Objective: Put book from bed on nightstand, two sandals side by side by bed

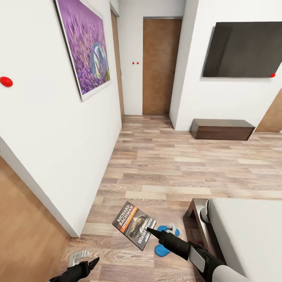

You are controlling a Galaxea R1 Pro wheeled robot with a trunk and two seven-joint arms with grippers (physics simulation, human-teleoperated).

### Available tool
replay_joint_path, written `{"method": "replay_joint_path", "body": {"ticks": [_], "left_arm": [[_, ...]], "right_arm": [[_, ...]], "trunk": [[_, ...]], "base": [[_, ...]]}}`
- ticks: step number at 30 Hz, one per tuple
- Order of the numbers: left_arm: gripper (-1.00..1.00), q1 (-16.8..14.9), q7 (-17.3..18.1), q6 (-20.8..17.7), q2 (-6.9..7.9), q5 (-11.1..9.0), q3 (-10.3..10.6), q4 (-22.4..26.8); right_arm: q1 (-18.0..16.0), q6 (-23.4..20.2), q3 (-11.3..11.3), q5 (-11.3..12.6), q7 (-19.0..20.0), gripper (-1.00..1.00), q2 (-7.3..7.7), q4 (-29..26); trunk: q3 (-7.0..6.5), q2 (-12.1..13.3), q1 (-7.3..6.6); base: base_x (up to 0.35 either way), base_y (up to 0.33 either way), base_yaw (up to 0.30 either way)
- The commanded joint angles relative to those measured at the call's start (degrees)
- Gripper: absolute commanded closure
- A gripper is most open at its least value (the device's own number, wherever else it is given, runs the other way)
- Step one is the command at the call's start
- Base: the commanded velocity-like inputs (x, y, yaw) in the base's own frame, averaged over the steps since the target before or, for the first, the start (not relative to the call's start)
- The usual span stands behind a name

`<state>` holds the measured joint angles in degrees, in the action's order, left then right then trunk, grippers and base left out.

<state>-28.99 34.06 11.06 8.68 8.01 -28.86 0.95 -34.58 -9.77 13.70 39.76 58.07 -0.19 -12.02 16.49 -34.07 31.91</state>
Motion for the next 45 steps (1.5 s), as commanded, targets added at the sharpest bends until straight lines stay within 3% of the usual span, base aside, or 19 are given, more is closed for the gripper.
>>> {"method": "replay_joint_path", "body": {"ticks": [1, 11, 18, 24, 27, 45], "left_arm": [[-1.00, -0.04, 0.09, 0.36, 0.02, 0.61, -0.41, -0.07], [-1.00, -0.02, 0.11, 0.36, 0.02, 0.61, -0.41, -0.09], [-1.00, 0.14, 0.12, 0.36, 0.02, 0.61, -0.41, -0.09], [-1.00, 0.28, -0.01, 0.36, 0.02, 0.61, -0.45, -0.07], [-1.00, 0.30, -0.19, 0.32, 0.02, 0.64, -0.44, -0.07], [-1.00, 1.10, -0.23, 0.27, 0.07, 0.78, -0.32, -0.07]], "right_arm": [[-0.05, -0.60, 0.18, 0.55, 0.09, 1.00, 0.01, 0.05], [0.04, -0.36, 0.18, 0.50, 0.04, 1.00, -0.13, 9.57], [0.04, -0.34, 0.18, 0.40, 0.11, 1.00, -0.16, 10.22], [0.04, -0.33, 0.18, -3.17, 0.12, 1.00, -0.08, 10.26], [0.04, -0.33, 0.18, -3.78, 0.12, 1.00, -0.08, 10.26], [0.28, -0.25, 0.13, -4.08, -0.12, 1.00, -0.07, 9.87]], "trunk": [[-0.02, -0.07, 0.02], [-0.95, -0.07, 0.02], [-1.61, -0.07, 0.02], [-2.17, -0.07, 0.02], [-2.45, -0.07, 0.02], [-4.14, -0.07, 0.02]], "base": [[0.000, 0.000, 0.000], [0.000, 0.000, 0.000], [0.000, 0.000, 0.000], [0.000, 0.000, 0.000], [0.000, 0.000, 0.000], [0.000, 0.000, 0.000]]}}
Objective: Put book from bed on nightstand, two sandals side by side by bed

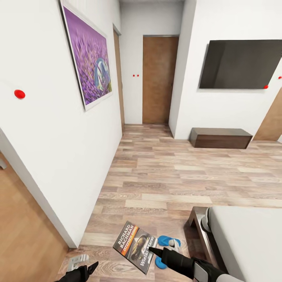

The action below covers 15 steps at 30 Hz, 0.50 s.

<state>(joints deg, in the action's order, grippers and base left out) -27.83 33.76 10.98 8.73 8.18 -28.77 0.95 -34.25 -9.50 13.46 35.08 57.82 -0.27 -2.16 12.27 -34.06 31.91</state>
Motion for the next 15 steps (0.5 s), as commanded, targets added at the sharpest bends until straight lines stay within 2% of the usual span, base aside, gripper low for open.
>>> {"method": "replay_joint_path", "body": {"ticks": [1, 6, 15], "left_arm": [[-1.00, -0.05, 0.07, 0.36, 0.03, 0.61, -0.41, -0.07], [-1.00, 0.03, 0.08, 0.36, 0.05, 0.61, -0.42, -0.07], [-1.00, 0.06, 0.08, 0.49, 0.10, 0.61, -0.49, -0.03]], "right_arm": [[-0.06, -0.52, 0.35, 0.60, 0.07, 1.00, 0.01, -0.06], [-0.06, -0.52, -0.22, 0.62, -0.19, 1.00, -0.07, -0.93], [-0.11, -1.19, -0.45, 0.84, -0.05, 1.00, 0.07, -15.30]], "trunk": [[-0.01, -0.08, 0.02], [-0.47, -0.08, 0.02], [-1.32, -0.08, 0.02]], "base": [[0.000, 0.000, 0.000], [0.000, 0.000, 0.000], [0.000, 0.000, 0.000]]}}
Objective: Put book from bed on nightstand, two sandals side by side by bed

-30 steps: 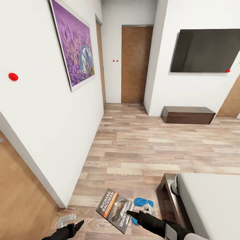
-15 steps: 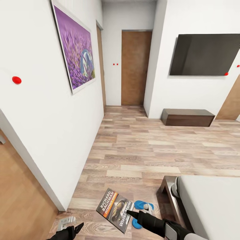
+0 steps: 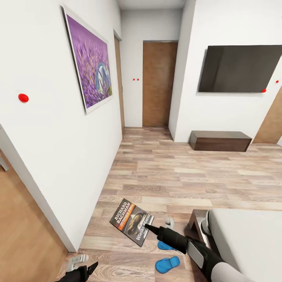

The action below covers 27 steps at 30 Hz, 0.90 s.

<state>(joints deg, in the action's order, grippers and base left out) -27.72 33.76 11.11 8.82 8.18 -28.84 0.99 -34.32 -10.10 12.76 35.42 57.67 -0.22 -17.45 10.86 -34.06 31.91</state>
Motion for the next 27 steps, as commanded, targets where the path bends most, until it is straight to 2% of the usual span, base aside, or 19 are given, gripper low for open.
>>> {"method": "replay_joint_path", "body": {"ticks": [1, 12, 16, 27], "left_arm": [[-1.00, -0.05, 0.04, 0.38, 0.01, 0.61, -0.40, -0.06], [-1.00, 0.19, -0.01, 0.40, -0.19, 0.61, -0.34, -0.10], [-1.00, 0.21, -0.09, 0.40, -0.86, 0.61, -0.34, -0.11], [-1.00, 0.21, -0.10, 0.40, -1.28, 0.61, -0.36, -0.11]], "right_arm": [[-0.03, -0.65, 0.25, 0.52, 0.09, 1.00, 0.02, -1.04], [0.00, -0.71, 0.25, 0.53, 0.30, 1.00, -0.02, -2.31], [0.03, -0.71, 0.25, 0.49, 0.13, 1.00, -0.05, -2.25], [-0.01, -0.20, 0.57, 0.44, -0.02, 1.00, -0.47, -1.99]], "trunk": [[0.00, -0.08, 0.02], [-0.94, -0.08, 0.02], [-0.98, -0.08, 0.02], [-0.99, -0.08, 0.02]], "base": [[0.000, 0.000, 0.000], [0.000, 0.000, 0.000], [0.000, 0.000, 0.000], [0.000, 0.000, 0.000]]}}
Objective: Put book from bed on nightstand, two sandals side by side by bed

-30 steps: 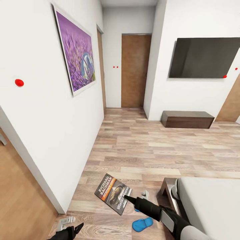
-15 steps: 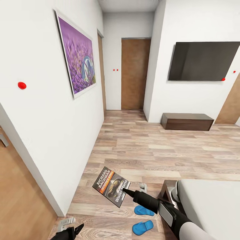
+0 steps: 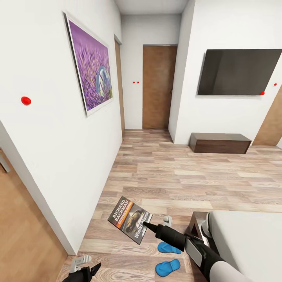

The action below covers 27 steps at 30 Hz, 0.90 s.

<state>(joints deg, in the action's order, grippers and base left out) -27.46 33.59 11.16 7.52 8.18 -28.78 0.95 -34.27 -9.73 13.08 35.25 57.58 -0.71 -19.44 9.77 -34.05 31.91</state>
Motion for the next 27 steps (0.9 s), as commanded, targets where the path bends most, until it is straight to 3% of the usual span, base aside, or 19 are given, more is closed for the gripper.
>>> {"method": "replay_joint_path", "body": {"ticks": [1, 18, 23, 27], "left_arm": [[-1.00, -0.05, 0.07, 0.36, 0.00, 0.61, -0.43, -0.07], [-1.00, 0.30, 0.10, 0.36, -0.05, 0.61, -0.46, -0.06], [-1.00, 0.37, 0.11, 0.36, -0.13, 0.61, -0.40, -0.07], [-1.00, 0.38, 0.15, 0.30, -0.34, 0.61, -0.47, -0.07]], "right_arm": [[-0.07, -0.54, 0.25, 0.61, 0.08, 1.00, 0.02, 0.01], [-0.05, -0.39, 0.50, 0.61, 0.08, 1.00, 0.00, 1.27], [-0.01, -0.38, 0.45, 0.79, 0.13, 1.00, 0.36, 9.47], [-0.02, -0.38, 0.45, 0.92, 0.27, 1.00, 0.43, 11.03]], "trunk": [[0.10, -0.09, 0.02], [0.10, -0.09, 0.02], [0.10, -0.09, 0.02], [0.10, -0.09, 0.02]], "base": [[0.000, 0.000, 0.000], [0.000, 0.000, 0.000], [0.000, 0.000, 0.000], [0.000, 0.000, 0.000]]}}
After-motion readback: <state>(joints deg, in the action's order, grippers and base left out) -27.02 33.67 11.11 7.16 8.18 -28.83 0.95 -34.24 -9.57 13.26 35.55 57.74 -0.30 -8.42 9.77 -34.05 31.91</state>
